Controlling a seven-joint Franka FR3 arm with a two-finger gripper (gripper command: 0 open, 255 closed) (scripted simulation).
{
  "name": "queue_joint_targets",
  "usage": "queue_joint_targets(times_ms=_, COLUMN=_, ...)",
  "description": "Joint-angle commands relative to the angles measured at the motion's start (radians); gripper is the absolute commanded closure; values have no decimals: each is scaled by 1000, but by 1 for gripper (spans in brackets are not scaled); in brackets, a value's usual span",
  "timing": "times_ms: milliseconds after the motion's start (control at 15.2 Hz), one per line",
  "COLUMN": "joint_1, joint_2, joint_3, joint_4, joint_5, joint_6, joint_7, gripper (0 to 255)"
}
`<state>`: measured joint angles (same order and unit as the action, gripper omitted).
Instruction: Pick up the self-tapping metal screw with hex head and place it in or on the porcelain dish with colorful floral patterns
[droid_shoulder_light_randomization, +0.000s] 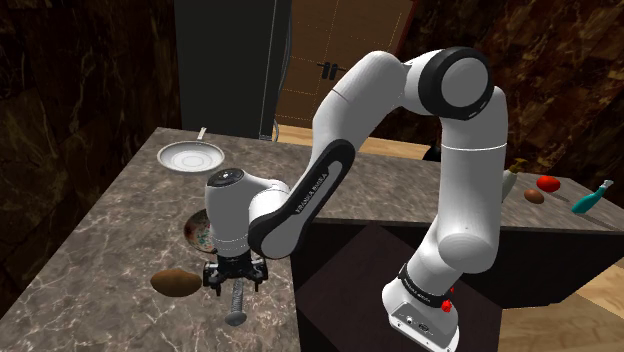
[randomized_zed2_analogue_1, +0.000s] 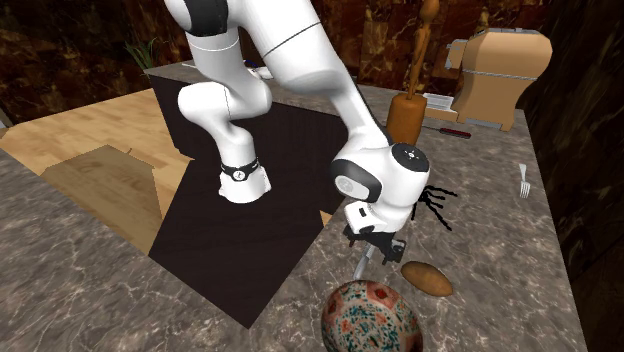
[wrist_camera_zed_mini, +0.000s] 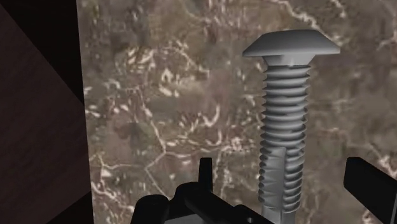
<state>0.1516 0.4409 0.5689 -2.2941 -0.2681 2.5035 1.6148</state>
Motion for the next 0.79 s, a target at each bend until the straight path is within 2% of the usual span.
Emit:
queue_joint_targets(times_ms=0, joint_1=0, joint_2=0, joint_3=0, joint_4=0, joint_5=0, joint_6=0, joint_7=0, gripper=255)
queue_joint_targets(times_ms=528, joint_1=12, joint_2=17, joint_3=-8, joint_4=15, joint_5=-10, joint_6=1, joint_7=9, gripper=255)
queue_joint_targets(times_ms=726, joint_1=-14, joint_2=-26, joint_3=18, joint_4=-4, joint_5=21, joint_6=-20, joint_7=-13, gripper=255)
